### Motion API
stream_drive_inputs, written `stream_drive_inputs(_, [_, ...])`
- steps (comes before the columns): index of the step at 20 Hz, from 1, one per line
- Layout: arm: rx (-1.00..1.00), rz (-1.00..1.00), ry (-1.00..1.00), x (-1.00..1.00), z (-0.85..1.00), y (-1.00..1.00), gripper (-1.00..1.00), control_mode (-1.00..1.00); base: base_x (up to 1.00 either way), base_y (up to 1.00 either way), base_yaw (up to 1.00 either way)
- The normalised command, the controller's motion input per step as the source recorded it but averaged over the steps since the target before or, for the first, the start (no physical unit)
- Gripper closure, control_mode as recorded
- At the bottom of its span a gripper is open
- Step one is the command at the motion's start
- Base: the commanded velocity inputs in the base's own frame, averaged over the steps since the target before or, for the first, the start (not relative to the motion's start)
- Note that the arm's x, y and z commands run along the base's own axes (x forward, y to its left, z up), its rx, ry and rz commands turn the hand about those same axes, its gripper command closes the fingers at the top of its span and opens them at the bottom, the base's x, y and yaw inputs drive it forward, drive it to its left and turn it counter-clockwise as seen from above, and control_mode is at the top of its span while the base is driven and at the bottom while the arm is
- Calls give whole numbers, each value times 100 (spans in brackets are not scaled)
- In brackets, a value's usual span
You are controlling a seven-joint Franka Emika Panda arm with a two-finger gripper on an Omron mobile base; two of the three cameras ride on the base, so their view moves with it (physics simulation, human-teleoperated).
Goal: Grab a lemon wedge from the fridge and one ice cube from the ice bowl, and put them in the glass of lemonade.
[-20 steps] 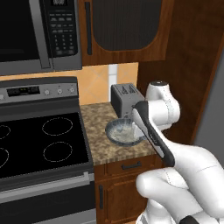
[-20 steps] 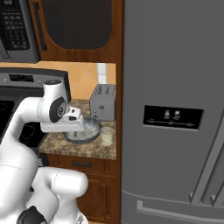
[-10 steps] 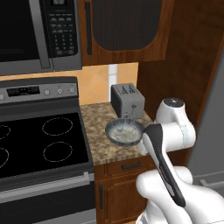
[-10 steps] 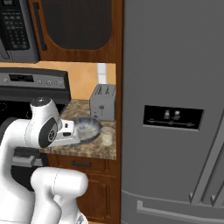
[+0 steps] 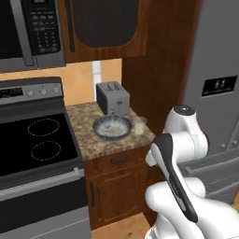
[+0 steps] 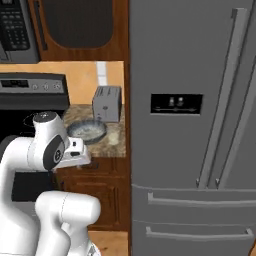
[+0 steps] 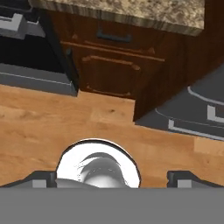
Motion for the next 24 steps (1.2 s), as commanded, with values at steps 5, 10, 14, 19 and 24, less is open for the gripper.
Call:
stream_drive_inputs(5, [0,0,0,0,0,0,-100,100,-55,-69,-41])
stream_drive_inputs(10, [0,0,0,0,0,0,-100,100,41,-100,6])
stream_drive_inputs(14, [0,0,0,0,0,0,-100,100,33,-100,26])
stream_drive_inputs(19, [0,0,0,0,0,0,-100,100,58,-95,28])
stream_drive_inputs(24, [0,0,0,0,0,0,-100,100,21,-21,2])
